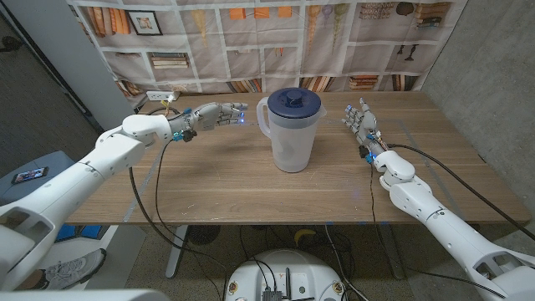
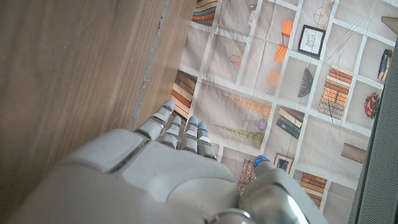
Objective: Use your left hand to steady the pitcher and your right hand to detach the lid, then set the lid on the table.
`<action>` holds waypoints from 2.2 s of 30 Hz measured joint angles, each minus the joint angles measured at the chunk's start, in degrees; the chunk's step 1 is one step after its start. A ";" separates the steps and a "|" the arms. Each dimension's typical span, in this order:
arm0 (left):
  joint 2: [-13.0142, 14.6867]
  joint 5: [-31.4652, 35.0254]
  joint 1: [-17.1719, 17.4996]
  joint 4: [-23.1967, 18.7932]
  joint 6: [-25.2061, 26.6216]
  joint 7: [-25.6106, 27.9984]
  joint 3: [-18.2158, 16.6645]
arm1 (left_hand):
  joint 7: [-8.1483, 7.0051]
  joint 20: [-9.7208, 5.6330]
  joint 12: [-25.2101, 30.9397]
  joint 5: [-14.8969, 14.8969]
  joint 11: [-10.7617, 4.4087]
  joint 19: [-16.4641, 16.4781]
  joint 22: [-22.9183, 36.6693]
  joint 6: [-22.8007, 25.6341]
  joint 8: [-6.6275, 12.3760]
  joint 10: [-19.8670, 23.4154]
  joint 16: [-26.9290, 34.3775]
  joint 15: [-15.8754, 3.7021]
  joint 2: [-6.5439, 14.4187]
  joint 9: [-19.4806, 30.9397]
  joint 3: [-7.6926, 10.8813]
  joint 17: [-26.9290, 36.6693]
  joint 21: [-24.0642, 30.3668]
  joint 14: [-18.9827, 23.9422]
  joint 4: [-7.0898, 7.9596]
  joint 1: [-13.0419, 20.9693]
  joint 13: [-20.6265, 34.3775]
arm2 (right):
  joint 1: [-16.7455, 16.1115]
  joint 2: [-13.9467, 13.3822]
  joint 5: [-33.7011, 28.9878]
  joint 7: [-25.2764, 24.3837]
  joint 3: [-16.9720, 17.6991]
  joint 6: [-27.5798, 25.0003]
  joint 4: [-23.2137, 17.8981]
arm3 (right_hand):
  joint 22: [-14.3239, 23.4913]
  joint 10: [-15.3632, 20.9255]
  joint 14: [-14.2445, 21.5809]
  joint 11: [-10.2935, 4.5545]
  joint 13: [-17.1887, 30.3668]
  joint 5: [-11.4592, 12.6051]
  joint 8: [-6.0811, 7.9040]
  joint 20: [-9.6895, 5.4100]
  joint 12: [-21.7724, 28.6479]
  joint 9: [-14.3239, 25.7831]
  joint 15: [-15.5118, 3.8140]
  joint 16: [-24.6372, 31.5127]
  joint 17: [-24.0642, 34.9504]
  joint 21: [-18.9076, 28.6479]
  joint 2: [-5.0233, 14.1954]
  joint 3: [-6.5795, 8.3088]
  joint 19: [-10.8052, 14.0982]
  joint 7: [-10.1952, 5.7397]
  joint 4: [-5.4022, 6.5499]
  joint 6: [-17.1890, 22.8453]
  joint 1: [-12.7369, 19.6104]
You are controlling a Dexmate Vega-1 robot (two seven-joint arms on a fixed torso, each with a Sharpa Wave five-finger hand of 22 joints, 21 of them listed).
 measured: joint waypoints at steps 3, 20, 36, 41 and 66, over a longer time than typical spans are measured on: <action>-0.55 0.00 -1.90 1.63 0.00 0.00 0.97 | 0.00 0.00 0.00 0.38 -0.29 0.00 0.00 0.00 0.00 -0.30 0.00 0.00 -0.22 0.00 0.37 0.00 0.00 -0.04 0.10 0.65 0.00 | 0.00 0.00 -0.04 -0.28 0.00 -0.14 0.00 | 0.00 0.00 0.00 0.00 0.00 0.00 0.00 0.00 0.00 0.00 0.00 0.00 -0.27 0.00 0.00 0.14 0.00 0.00 -0.14 0.00 0.00; -4.93 4.03 -10.05 10.60 -2.87 -12.56 4.94 | -0.61 0.00 0.04 0.41 -1.22 0.00 0.01 0.67 0.25 0.26 0.00 0.00 -2.97 0.28 1.12 -0.01 0.00 0.67 0.14 3.98 -0.01 | -1.36 -0.76 -0.08 -1.03 0.52 -0.24 -1.73 | 0.00 0.00 0.12 0.00 0.00 0.00 0.00 -0.01 0.00 0.00 0.12 0.00 -0.27 0.00 0.00 0.13 0.01 0.00 -0.14 0.00 0.00; -8.04 5.57 -13.51 15.45 -5.39 -15.63 6.63 | -2.03 -0.28 1.65 -0.04 -3.46 4.86 0.16 10.27 3.39 9.27 1.06 -0.23 -7.19 0.28 1.09 -0.01 0.37 10.83 0.13 14.04 0.25 | -2.22 -1.14 0.25 -1.31 1.03 -0.12 -2.36 | 0.00 0.00 0.11 0.00 0.00 0.00 0.00 -0.01 0.00 -0.01 0.11 0.00 -0.26 0.00 0.00 0.38 0.01 0.00 0.11 0.00 0.00; -8.63 5.71 -14.05 16.40 -5.72 -15.67 6.82 | -2.43 -0.29 1.65 -0.27 -3.46 6.32 0.15 12.15 3.77 11.10 0.81 -0.38 -7.24 0.27 0.08 -0.01 0.37 12.12 0.09 16.90 0.09 | -2.66 -1.32 0.41 -1.60 1.24 -0.01 -2.67 | 0.00 0.00 0.11 0.00 0.00 -0.01 0.00 0.00 0.00 -0.01 0.11 0.00 -0.42 0.00 0.00 0.37 0.02 0.00 0.11 0.00 0.00; -16.83 7.47 -20.24 31.04 -12.92 -19.85 9.14 | -2.70 -0.51 1.62 -0.71 -3.73 14.26 0.43 23.55 4.00 22.97 0.67 -0.53 -6.26 -0.16 -9.15 0.28 1.14 22.89 0.86 28.76 -0.18 | -3.73 -1.50 0.80 -2.24 2.10 0.44 -2.82 | 0.00 0.00 0.11 0.00 0.00 -0.01 0.00 0.71 0.00 -0.01 0.11 0.00 -0.54 0.00 0.00 0.37 0.11 -0.32 0.10 0.32 0.00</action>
